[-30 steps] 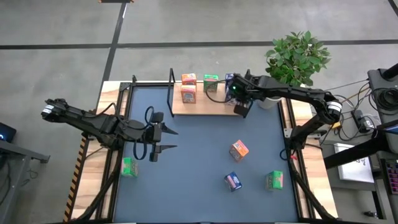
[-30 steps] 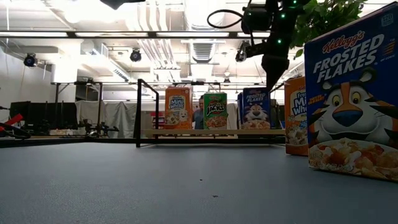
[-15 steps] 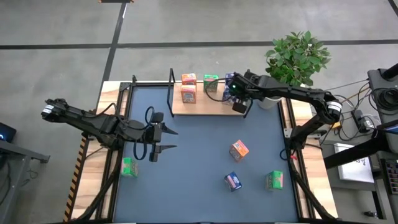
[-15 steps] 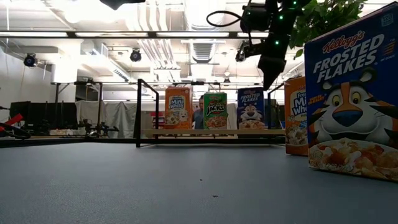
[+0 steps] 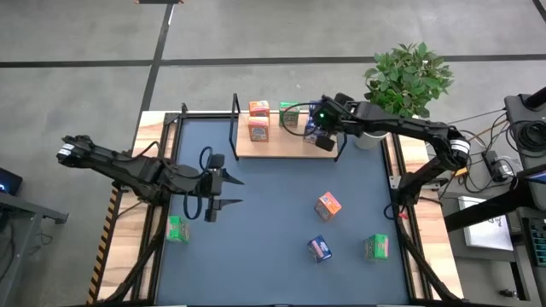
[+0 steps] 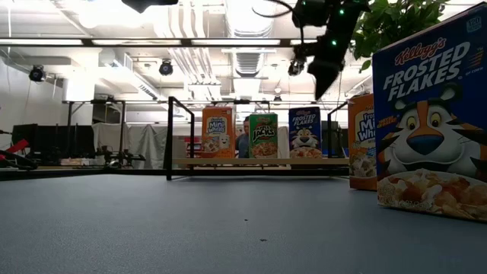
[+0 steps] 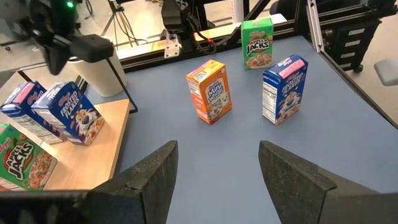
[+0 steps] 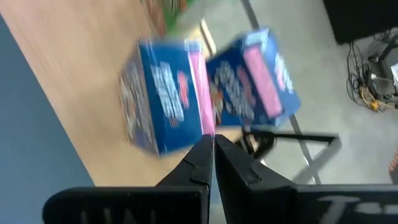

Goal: Stack cereal on shelf
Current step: Put the left blue cereal box on the shelf

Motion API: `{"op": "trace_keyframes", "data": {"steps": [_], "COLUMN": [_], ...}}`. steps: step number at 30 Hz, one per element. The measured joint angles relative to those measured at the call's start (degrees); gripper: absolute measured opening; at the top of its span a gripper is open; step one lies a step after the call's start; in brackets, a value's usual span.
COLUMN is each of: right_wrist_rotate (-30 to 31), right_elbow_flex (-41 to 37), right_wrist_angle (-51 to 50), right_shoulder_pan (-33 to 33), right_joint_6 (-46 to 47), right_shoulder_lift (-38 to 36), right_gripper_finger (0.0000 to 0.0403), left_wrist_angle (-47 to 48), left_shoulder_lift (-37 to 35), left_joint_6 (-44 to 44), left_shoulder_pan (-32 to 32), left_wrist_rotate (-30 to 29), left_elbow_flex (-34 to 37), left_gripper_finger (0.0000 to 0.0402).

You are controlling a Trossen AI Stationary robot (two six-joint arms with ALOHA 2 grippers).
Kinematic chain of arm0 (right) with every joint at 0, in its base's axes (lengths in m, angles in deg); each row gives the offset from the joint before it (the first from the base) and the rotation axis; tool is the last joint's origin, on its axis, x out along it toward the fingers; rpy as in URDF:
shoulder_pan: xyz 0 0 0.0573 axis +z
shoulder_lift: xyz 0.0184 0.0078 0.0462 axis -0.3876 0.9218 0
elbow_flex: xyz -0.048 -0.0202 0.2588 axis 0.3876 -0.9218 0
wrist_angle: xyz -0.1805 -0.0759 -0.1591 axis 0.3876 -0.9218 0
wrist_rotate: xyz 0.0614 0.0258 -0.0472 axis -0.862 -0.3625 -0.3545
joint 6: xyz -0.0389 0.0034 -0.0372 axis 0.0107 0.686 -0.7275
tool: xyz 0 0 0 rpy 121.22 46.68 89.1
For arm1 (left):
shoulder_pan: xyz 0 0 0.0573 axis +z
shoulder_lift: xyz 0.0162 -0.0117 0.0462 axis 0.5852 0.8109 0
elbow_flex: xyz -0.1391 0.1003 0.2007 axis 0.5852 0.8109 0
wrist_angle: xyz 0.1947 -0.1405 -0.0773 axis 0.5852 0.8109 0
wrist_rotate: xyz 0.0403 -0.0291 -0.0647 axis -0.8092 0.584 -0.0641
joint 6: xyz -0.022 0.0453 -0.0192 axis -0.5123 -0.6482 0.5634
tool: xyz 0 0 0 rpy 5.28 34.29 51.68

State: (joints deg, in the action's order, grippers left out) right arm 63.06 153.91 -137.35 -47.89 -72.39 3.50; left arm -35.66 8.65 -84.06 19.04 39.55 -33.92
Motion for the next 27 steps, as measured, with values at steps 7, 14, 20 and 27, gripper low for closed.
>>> {"op": "trace_keyframes", "data": {"steps": [7, 14, 20, 27], "right_wrist_rotate": [-8.42, -9.55, -8.86, -8.77], "right_elbow_flex": [-0.76, -2.51, -2.93, -0.45], "right_wrist_angle": [6.50, 5.12, 4.07, 2.86], "right_shoulder_pan": [0.05, -0.10, -0.83, -0.66], "right_joint_6": [1.22, 1.02, -2.03, -4.13], "right_shoulder_lift": [0.17, 0.20, 0.19, -0.07], "right_gripper_finger": [0.0009, 0.0009, 0.0009, 0.0009], "left_wrist_angle": [-0.05, -0.12, -0.16, -0.12], "left_shoulder_lift": [1.93, 2.98, 2.98, 2.94], "left_joint_6": [-1.75, -3.19, -3.23, -3.23], "left_shoulder_pan": [0.00, 0.00, 0.00, 0.00], "left_wrist_rotate": [-0.03, -0.04, -0.07, -0.07], "left_elbow_flex": [0.00, 0.00, 0.00, 0.00], "left_gripper_finger": [0.0208, 0.0208, 0.0208, 0.0208]}}
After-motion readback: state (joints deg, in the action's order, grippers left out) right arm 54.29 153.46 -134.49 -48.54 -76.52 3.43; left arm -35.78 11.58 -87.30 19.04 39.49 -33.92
